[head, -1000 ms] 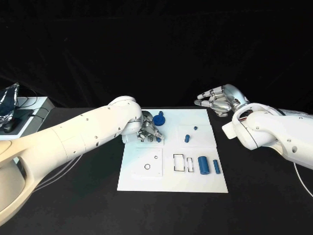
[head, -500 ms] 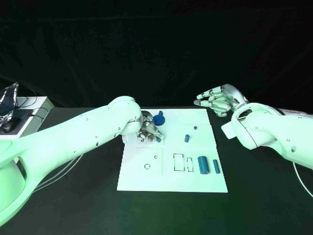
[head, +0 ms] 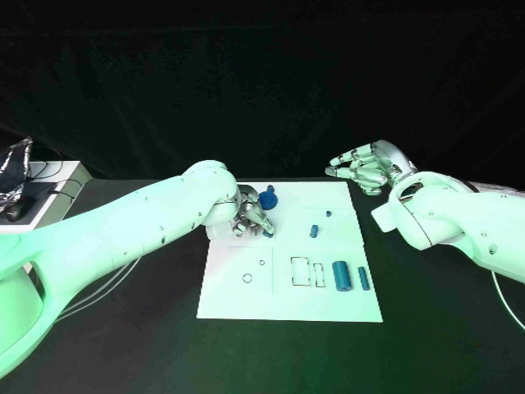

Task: Assemble the parts on the task board

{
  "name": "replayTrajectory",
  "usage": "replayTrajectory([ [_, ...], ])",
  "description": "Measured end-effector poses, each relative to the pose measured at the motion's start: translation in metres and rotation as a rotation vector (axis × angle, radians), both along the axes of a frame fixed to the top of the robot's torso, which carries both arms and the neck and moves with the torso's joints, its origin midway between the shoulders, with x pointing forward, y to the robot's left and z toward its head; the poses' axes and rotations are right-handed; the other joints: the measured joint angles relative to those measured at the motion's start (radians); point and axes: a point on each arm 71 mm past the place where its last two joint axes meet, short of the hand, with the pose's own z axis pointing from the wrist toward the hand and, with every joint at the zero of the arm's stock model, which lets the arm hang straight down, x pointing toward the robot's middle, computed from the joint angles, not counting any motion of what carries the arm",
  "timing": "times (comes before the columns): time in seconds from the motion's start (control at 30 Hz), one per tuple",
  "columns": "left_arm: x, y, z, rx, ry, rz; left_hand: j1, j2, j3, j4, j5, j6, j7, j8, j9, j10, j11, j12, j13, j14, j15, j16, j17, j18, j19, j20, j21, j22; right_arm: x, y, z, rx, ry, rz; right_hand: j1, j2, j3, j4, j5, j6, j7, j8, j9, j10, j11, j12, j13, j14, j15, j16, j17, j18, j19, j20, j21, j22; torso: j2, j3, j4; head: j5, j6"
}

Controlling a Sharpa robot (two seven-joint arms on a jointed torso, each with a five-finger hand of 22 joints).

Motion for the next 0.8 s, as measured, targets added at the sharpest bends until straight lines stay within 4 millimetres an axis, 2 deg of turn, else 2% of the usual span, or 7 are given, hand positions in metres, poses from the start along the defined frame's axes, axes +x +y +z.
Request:
replayTrajectory([
  [0.23, -0.001, 0.002, 0.002, -0.025, -0.014, 0.012, -0.002, 0.002, -0.008, -0.008, 0.096, 0.009, 0.005, 0.002, 0.000, 0.005, 0.005, -0.010, 0.000, 0.014, -0.007, 0.005, 0.028, 0.000, 0.017, -0.009, 0.009, 0.018, 0.000, -0.001, 0.000, -0.001, 0.000, -0.002, 0.000, 0.000, 0.003, -0.003, 0.000, 0.000, 0.000, 0.000, 0.000, 0.000, 0.000, 0.000, 0.000, 0.000, 0.000, 0.000, 0.000, 0.000, 0.000, 0.000, 0.000, 0.000, -0.001, 0.0005, 0.0001, 0.003, -0.002],
  [0.33, -0.001, 0.005, 0.003, -0.037, -0.020, 0.024, -0.002, 0.002, -0.012, -0.012, 0.121, 0.009, 0.005, 0.002, 0.000, 0.009, 0.008, -0.016, 0.006, 0.014, -0.007, 0.005, 0.033, 0.000, 0.022, -0.011, 0.011, 0.024, 0.000, -0.001, 0.000, -0.001, 0.000, -0.003, 0.000, 0.000, 0.003, -0.003, 0.000, 0.000, 0.000, 0.000, 0.000, 0.000, 0.000, 0.000, 0.000, 0.000, 0.000, 0.000, 0.000, 0.000, 0.000, 0.000, 0.000, 0.000, -0.001, 0.0005, 0.0004, 0.004, -0.002],
  [0.43, -0.002, 0.009, 0.004, -0.049, -0.024, 0.038, -0.002, 0.002, -0.020, -0.020, 0.168, 0.015, 0.010, 0.002, 0.000, 0.012, 0.012, -0.017, 0.009, 0.020, -0.012, 0.005, 0.040, 0.000, 0.032, -0.014, 0.019, 0.033, 0.000, -0.002, 0.000, -0.002, 0.000, -0.005, 0.000, 0.000, 0.003, -0.003, 0.000, 0.000, 0.000, 0.000, 0.000, 0.000, 0.000, 0.000, 0.000, 0.000, 0.000, 0.000, 0.000, 0.000, 0.000, 0.000, 0.000, 0.000, -0.001, 0.0005, 0.0008, 0.007, -0.003],
  [0.63, -0.002, 0.020, 0.005, -0.057, -0.025, 0.068, -0.008, 0.000, -0.024, -0.024, 0.197, 0.024, 0.012, -0.015, 0.002, 0.019, 0.007, -0.029, 0.017, 0.020, -0.012, 0.005, 0.050, 0.000, 0.036, -0.018, 0.019, 0.041, 0.001, -0.005, 0.000, -0.004, 0.000, -0.010, 0.000, 0.000, 0.003, -0.003, 0.000, 0.000, 0.000, 0.000, 0.000, 0.000, 0.000, 0.000, 0.000, 0.000, 0.000, 0.000, 0.000, 0.000, 0.000, 0.000, 0.000, 0.000, -0.003, 0.0009, 0.0035, 0.009, -0.006],
  [0.67, -0.002, 0.022, 0.005, -0.056, -0.025, 0.073, -0.018, 0.000, -0.024, -0.024, 0.214, 0.026, 0.014, -0.020, 0.053, 0.021, 0.007, -0.031, 0.019, 0.020, -0.012, 0.005, 0.052, 0.000, 0.036, -0.018, 0.019, 0.043, 0.001, -0.005, 0.000, -0.004, 0.000, -0.011, 0.000, 0.000, 0.003, -0.003, 0.000, 0.000, 0.000, 0.000, 0.000, 0.000, 0.000, 0.000, 0.000, 0.000, 0.000, 0.000, 0.000, 0.000, 0.000, 0.000, 0.000, 0.000, -0.003, 0.0011, 0.0040, 0.009, -0.007],
  [0.77, -0.001, 0.029, 0.005, -0.050, -0.029, 0.090, -0.021, -0.003, -0.027, -0.027, 0.227, 0.029, 0.014, -0.025, 0.054, 0.025, 0.010, -0.034, 0.020, 0.025, -0.014, 0.005, 0.054, -0.001, 0.040, -0.021, 0.019, 0.047, 0.001, -0.007, 0.000, -0.005, 0.000, -0.015, 0.000, 0.000, 0.001, -0.005, 0.000, 0.000, 0.000, 0.000, 0.000, 0.000, 0.000, 0.000, 0.000, 0.000, 0.000, 0.000, -0.002, 0.000, 0.000, 0.000, 0.000, 0.000, -0.005, 0.0016, 0.0059, 0.011, -0.011],
  [0.8, 0.000, 0.030, 0.005, -0.049, -0.030, 0.095, -0.022, -0.003, -0.027, -0.027, 0.234, 0.032, 0.017, -0.031, 0.080, 0.025, 0.010, -0.037, 0.021, 0.025, -0.014, 0.005, 0.055, -0.001, 0.040, -0.021, 0.019, 0.049, 0.001, -0.008, 0.000, -0.006, 0.000, -0.016, 0.000, 0.000, 0.000, -0.005, 0.000, -0.001, 0.001, 0.000, 0.000, 0.000, 0.000, 0.000, 0.000, 0.000, 0.000, 0.000, -0.002, 0.000, 0.000, 0.000, 0.000, 0.000, -0.005, 0.0016, 0.0065, 0.011, -0.012],
])
